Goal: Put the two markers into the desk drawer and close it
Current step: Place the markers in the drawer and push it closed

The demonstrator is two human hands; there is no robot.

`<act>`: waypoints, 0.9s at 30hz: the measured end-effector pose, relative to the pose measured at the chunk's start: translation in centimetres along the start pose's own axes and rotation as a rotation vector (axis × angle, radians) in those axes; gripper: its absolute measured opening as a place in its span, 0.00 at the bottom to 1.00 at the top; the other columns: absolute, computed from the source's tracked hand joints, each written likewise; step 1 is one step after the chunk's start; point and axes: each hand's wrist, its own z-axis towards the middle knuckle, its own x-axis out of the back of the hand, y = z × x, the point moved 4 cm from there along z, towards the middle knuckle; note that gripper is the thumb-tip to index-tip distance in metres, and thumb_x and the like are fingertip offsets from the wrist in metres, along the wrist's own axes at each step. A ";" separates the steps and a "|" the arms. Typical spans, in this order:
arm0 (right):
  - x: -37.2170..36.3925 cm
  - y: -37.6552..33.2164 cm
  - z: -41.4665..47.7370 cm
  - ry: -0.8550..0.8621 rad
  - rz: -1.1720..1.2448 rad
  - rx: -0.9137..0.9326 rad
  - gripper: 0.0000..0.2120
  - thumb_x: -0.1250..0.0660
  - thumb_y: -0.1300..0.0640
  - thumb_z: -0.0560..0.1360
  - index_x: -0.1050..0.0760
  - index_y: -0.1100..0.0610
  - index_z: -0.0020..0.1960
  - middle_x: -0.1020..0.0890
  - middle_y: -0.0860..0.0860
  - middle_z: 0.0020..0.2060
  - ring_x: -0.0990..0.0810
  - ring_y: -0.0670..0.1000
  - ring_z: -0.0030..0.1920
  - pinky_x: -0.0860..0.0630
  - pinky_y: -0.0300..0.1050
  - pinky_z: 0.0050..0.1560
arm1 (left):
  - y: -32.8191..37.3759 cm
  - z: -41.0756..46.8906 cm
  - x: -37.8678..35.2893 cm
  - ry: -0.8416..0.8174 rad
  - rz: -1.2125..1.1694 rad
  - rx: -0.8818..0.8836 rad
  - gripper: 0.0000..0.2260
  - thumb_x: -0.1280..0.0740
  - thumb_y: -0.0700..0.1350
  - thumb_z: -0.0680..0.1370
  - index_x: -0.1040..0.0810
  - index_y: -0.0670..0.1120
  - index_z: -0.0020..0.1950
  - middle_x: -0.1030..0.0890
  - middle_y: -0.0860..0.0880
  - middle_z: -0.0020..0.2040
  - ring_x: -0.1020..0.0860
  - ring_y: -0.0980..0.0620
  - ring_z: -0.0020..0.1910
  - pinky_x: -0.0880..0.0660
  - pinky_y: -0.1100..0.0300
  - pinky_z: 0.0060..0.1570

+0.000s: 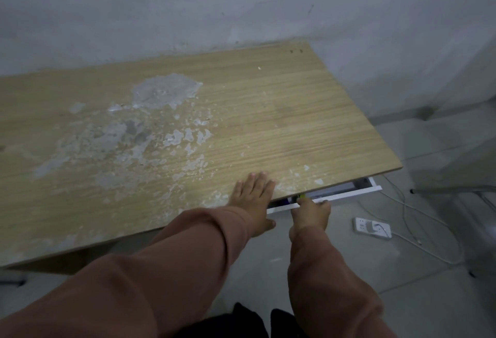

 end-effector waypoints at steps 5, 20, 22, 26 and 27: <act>-0.9 -0.3 0.0 0.008 0.006 0.022 0.17 0.37 0.65 0.71 0.34 0.55 0.58 0.27 0.56 0.50 0.27 0.54 0.46 0.29 0.47 0.51 | -0.1 0.1 -0.2 0.005 0.000 -0.014 0.44 0.37 0.60 0.72 0.64 0.53 0.76 0.65 0.50 0.78 0.66 0.46 0.76 0.63 0.46 0.74; -1.7 -1.5 -0.5 0.013 0.014 0.146 0.22 0.37 0.67 0.69 0.30 0.59 0.62 0.21 0.56 0.49 0.22 0.56 0.45 0.25 0.51 0.52 | -0.2 0.3 -0.2 0.000 -0.024 -0.023 0.43 0.36 0.59 0.72 0.62 0.53 0.76 0.64 0.50 0.78 0.65 0.47 0.76 0.64 0.47 0.73; -1.7 -2.0 -1.2 0.024 -0.156 0.223 0.21 0.36 0.65 0.70 0.31 0.61 0.63 0.22 0.59 0.53 0.23 0.58 0.49 0.27 0.50 0.54 | -0.4 0.2 0.2 -0.013 -0.069 -0.031 0.41 0.36 0.58 0.72 0.60 0.54 0.76 0.63 0.51 0.78 0.64 0.47 0.76 0.62 0.48 0.74; -3.5 -3.6 -3.3 -0.060 -0.603 0.394 0.26 0.37 0.59 0.73 0.35 0.59 0.71 0.38 0.59 0.73 0.36 0.59 0.71 0.36 0.47 0.68 | -1.2 0.0 2.3 0.003 -0.207 -0.035 0.33 0.36 0.52 0.74 0.46 0.51 0.76 0.51 0.48 0.79 0.54 0.47 0.77 0.53 0.50 0.75; -4.3 -3.9 -4.0 -0.098 -0.651 0.434 0.25 0.37 0.58 0.73 0.33 0.59 0.70 0.38 0.58 0.74 0.37 0.57 0.72 0.38 0.44 0.68 | -1.5 -0.1 3.1 0.011 -0.225 -0.017 0.31 0.37 0.50 0.74 0.44 0.49 0.75 0.48 0.46 0.79 0.51 0.46 0.77 0.52 0.51 0.75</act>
